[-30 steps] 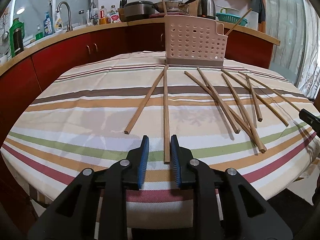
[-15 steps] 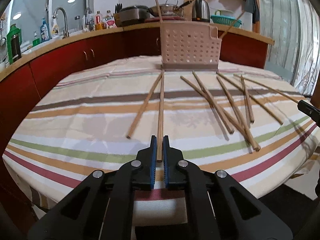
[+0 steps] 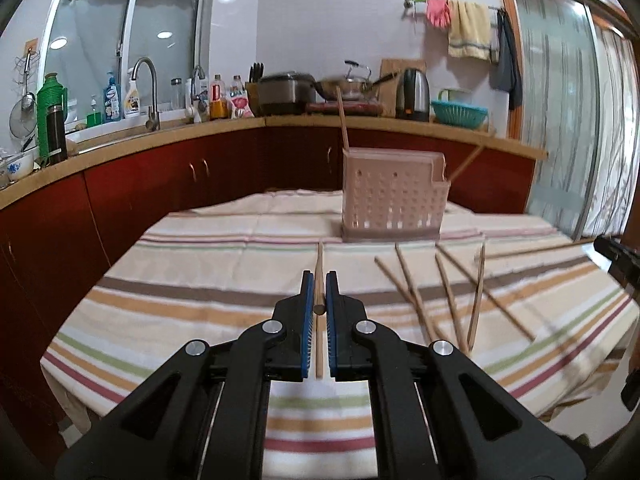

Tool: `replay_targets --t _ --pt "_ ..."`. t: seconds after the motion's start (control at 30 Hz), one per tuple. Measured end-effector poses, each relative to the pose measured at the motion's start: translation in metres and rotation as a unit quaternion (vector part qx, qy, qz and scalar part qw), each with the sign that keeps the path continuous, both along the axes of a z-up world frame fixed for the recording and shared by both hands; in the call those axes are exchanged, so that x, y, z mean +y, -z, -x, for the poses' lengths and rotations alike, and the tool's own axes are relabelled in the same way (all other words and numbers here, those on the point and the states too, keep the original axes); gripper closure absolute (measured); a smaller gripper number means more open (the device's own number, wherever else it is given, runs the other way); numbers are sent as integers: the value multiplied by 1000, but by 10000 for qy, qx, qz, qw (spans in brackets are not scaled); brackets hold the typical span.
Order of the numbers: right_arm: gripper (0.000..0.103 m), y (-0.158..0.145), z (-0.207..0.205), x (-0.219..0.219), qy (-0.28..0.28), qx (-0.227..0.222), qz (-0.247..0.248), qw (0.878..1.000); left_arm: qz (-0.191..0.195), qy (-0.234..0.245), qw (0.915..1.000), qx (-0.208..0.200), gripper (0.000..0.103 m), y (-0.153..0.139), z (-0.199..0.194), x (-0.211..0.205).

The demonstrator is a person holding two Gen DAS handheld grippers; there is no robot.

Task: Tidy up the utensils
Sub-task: 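Carry the chopstick with the right gripper and lower it into the caddy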

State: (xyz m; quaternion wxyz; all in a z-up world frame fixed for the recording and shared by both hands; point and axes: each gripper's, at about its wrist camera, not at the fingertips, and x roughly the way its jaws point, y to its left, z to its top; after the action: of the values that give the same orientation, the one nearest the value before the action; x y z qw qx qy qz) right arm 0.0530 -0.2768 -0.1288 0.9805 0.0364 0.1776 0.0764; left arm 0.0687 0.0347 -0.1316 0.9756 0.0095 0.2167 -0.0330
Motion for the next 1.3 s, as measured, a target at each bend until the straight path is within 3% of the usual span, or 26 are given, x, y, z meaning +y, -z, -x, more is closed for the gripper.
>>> replay_targets --t 0.4,0.83,1.3 --pt "97 -31 -48 2 -127 -234 -30 9996 111 97 9994 -318 96 -45 -55 4" --pt "97 -56 -103 7 -209 -330 -132 9991 68 258 9993 -273 96 -68 -127 -4" --pt "97 -66 -118 16 -311 -308 -206 9988 57 415 9981 -453 97 -85 -147 -7"
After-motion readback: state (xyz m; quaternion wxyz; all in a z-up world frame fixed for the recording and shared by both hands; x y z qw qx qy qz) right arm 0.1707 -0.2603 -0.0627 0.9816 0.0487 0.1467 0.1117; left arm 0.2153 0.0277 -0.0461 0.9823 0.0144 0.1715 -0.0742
